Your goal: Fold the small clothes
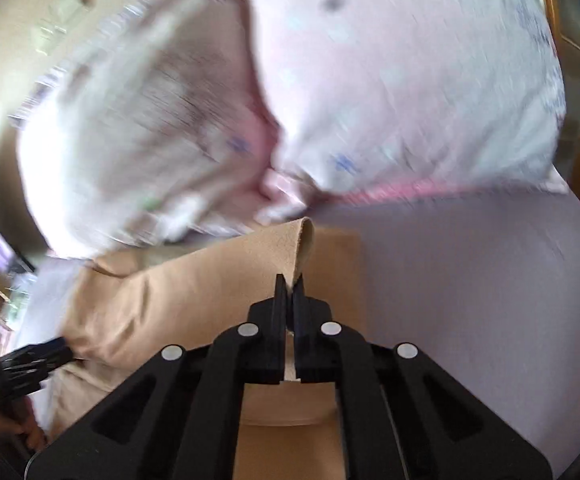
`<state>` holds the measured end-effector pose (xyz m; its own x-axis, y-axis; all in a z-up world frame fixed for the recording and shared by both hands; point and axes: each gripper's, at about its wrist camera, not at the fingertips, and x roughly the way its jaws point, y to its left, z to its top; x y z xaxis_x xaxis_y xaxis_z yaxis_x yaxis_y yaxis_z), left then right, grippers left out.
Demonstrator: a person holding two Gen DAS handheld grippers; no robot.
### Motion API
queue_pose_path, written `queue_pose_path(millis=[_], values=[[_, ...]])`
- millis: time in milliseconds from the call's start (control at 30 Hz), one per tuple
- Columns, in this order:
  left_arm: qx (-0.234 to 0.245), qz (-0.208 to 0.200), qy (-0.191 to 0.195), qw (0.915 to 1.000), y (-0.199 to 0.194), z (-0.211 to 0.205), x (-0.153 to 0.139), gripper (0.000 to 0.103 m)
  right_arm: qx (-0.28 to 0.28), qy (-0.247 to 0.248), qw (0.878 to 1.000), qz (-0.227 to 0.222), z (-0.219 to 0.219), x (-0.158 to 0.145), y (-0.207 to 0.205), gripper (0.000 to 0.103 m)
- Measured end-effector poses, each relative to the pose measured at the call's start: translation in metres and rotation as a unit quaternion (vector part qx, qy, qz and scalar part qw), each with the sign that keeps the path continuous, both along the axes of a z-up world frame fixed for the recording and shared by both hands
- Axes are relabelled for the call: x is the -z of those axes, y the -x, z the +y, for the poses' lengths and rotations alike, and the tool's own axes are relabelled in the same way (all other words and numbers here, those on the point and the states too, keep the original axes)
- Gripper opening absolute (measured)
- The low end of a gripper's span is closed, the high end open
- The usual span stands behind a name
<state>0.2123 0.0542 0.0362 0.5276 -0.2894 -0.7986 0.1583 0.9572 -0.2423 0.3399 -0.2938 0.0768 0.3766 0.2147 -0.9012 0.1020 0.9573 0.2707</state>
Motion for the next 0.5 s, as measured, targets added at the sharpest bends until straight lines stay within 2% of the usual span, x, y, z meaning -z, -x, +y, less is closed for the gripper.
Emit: queue_pose_path(millis=[33,67,100,133,167,300,367,433,467,500], values=[[0.001,0.005,-0.004,1.0000,-0.001,-0.003,0.003,0.068,0.013,-0.001,0.999,0.032,-0.007,0.013,-0.002,0.012],[0.002,0.006,-0.007,1.0000,-0.001,-0.004,0.002,0.068,0.024,-0.013,0.999,0.042,-0.016,0.019,-0.001,0.014],[0.003,0.002,-0.007,1.0000,0.000,-0.004,0.001,0.068,0.040,-0.037,0.998,0.034,-0.025,0.019,0.004,0.019],[0.003,0.000,-0.004,1.0000,0.001,-0.003,0.000,0.068,0.046,-0.047,0.998,0.024,-0.031,0.017,0.009,0.030],[0.003,-0.002,0.002,1.0000,0.001,-0.001,-0.003,0.068,0.049,-0.051,0.997,0.014,-0.035,0.013,0.014,0.032],[-0.002,-0.003,-0.002,1.0000,-0.002,0.001,-0.003,0.070,0.038,-0.058,0.997,0.016,-0.036,0.011,0.026,0.033],[-0.008,0.015,-0.004,0.9999,-0.005,0.003,0.005,0.070,0.021,-0.039,0.999,0.028,-0.024,0.017,0.028,0.032],[-0.007,0.012,-0.013,0.9998,-0.004,0.003,0.007,0.070,0.006,0.025,0.997,0.075,-0.010,0.038,0.022,0.025],[-0.007,0.013,-0.018,0.9997,-0.001,0.002,0.005,0.070,0.004,0.050,0.996,0.079,-0.008,0.044,0.022,0.025],[-0.006,0.010,-0.020,0.9997,0.004,0.003,0.002,0.070,0.007,0.060,0.996,0.072,-0.010,0.041,0.026,0.031]])
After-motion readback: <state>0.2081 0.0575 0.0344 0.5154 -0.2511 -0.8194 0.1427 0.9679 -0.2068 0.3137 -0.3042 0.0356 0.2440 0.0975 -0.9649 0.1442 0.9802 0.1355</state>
